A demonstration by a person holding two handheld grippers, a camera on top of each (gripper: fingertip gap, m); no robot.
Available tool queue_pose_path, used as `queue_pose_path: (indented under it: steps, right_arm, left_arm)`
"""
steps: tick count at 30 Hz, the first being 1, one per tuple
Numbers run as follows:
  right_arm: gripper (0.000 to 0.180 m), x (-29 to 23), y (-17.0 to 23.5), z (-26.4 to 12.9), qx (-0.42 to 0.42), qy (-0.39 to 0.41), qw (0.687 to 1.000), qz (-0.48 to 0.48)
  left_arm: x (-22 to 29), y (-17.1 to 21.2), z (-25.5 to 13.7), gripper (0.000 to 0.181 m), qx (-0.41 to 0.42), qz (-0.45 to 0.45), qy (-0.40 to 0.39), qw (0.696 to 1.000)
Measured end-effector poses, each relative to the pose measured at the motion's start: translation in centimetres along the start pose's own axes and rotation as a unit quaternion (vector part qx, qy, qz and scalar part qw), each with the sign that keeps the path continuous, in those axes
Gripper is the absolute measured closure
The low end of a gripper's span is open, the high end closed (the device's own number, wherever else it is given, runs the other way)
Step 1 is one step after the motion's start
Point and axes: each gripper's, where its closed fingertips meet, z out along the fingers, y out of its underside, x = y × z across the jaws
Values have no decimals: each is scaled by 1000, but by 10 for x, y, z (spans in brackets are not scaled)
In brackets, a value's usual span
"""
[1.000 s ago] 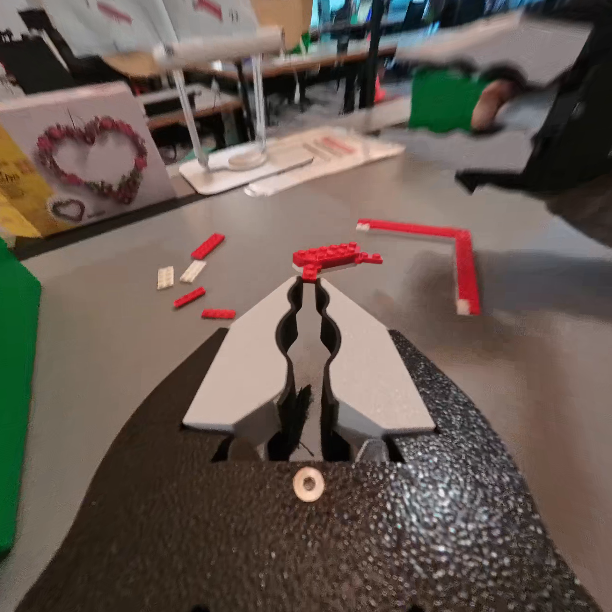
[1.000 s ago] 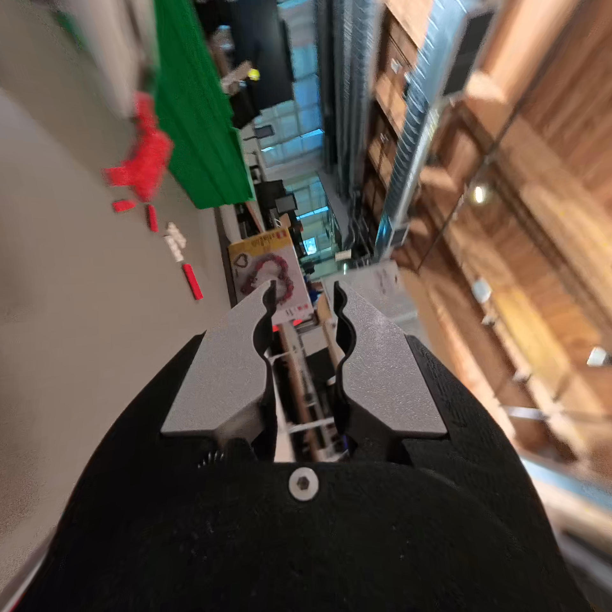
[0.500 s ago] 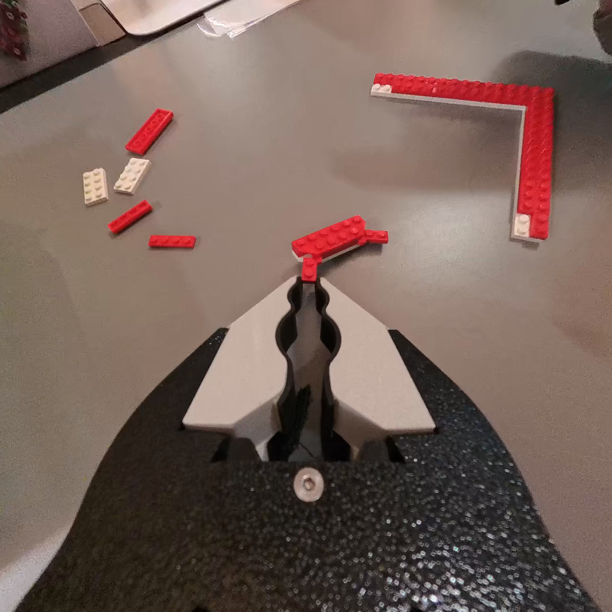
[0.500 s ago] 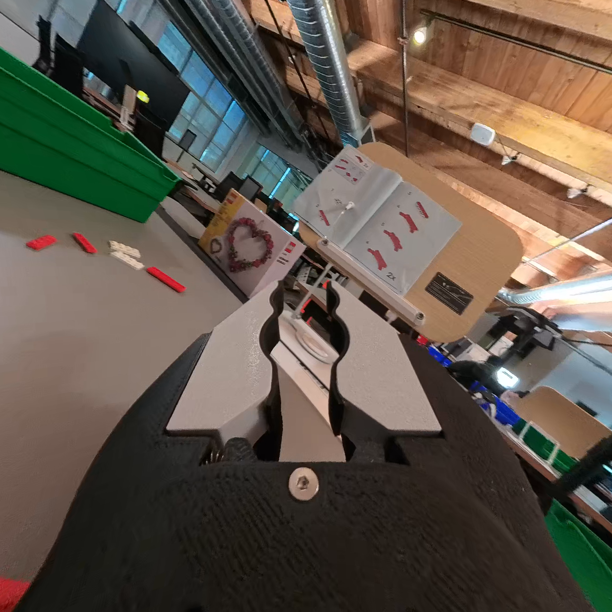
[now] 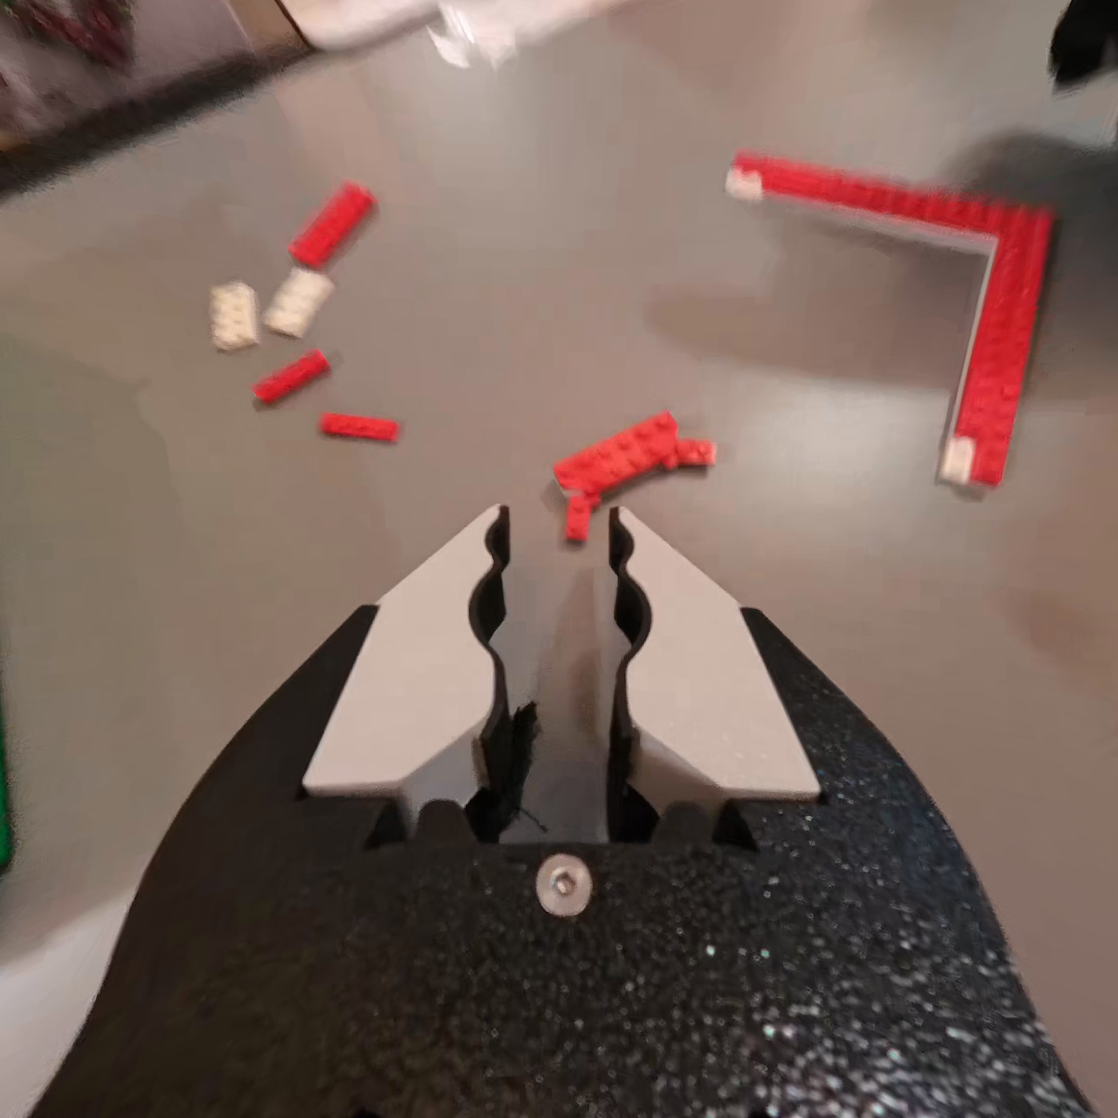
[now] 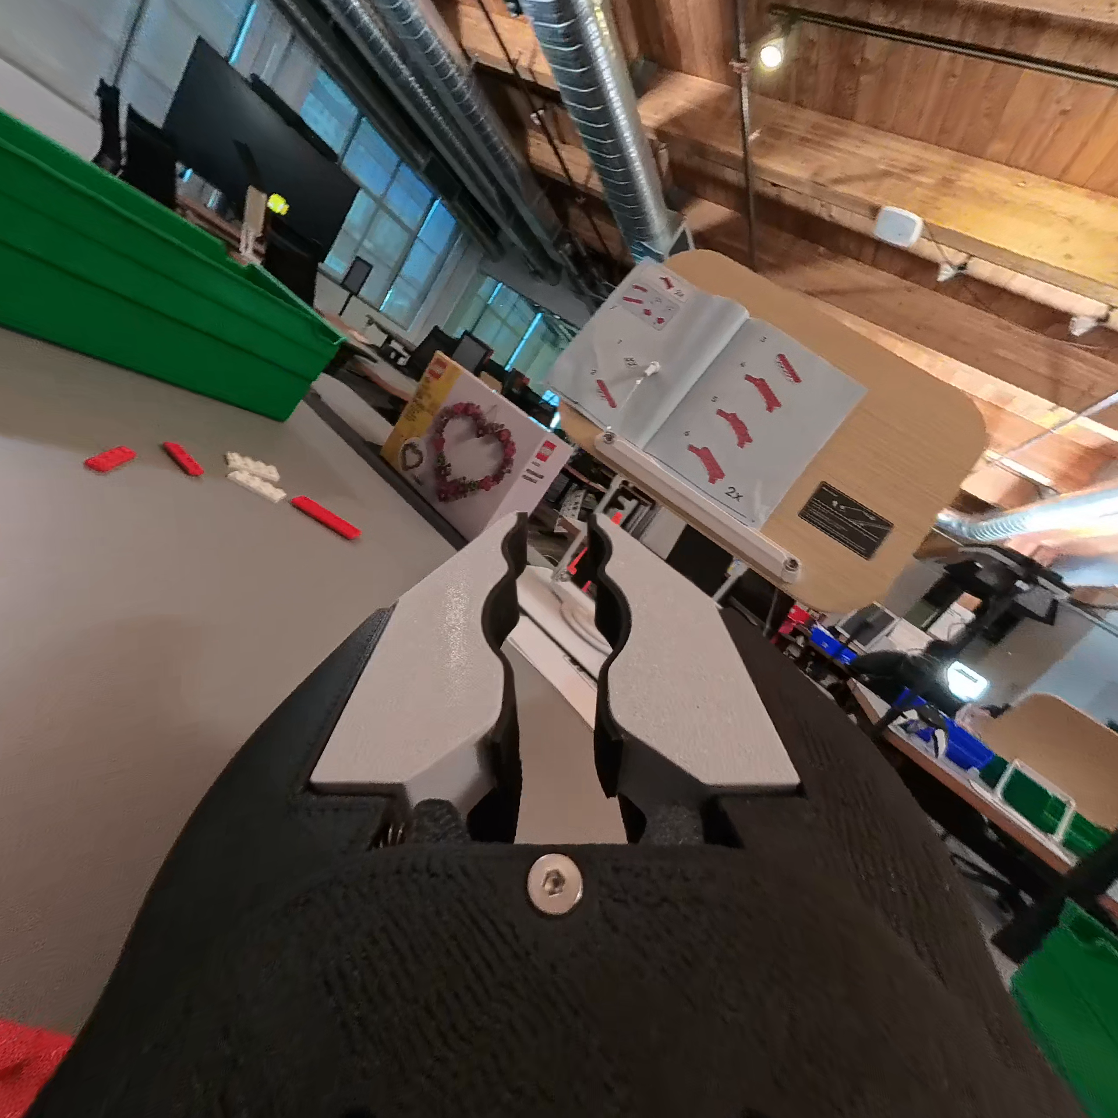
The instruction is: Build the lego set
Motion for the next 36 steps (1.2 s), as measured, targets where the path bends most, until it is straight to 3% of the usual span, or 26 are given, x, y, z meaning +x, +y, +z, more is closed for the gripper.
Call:
queue_pose_path:
  steps: [1,4,7,9,10,16,20,23,26,30,33,36]
  right_arm:
    - [162,5,0,-1,2,11,1000,8]
    - [164,23,4,-5,0,53,998,34]
    - [166,37,12,-8,-10,86,995,55]
    - [167,43,16,-10,-16,99,993,63]
    - [167,45,17,-11,-16,104,992,66]
    - [172,52,23,-13,-24,119,989,80]
    - [175,50,27,-10,-38,114,989,80]
    - [178,42,28,-2,-47,94,992,64]
    - [178,33,41,16,-112,61,989,79]
    - [166,26,30,68,-116,16,983,138]
    - [155,23,17,131,-116,-28,981,150]
    - [146,39,15,198,-118,-6,985,123]
  left_arm:
    - [-7,-15,-8,150,46,-8,-15,999]
    - [-39,-76,-47,152,241,-9,-92,966]
    - [-65,-127,-93,155,433,16,-177,884]
    - [-74,-145,-104,162,504,43,-218,835]
    - [-76,-149,-95,164,510,51,-218,830]
    - [-112,-155,-27,176,483,0,-212,850]
    - [-118,-152,-8,171,480,-23,-189,856]
    - [-108,-151,0,181,475,-9,-169,864]
    - [-102,-153,4,181,475,-8,-151,867]
    - [-97,-154,8,181,469,3,-147,871]
    - [-94,-154,11,181,465,14,-143,874]
    - [-90,-155,14,181,459,26,-138,877]
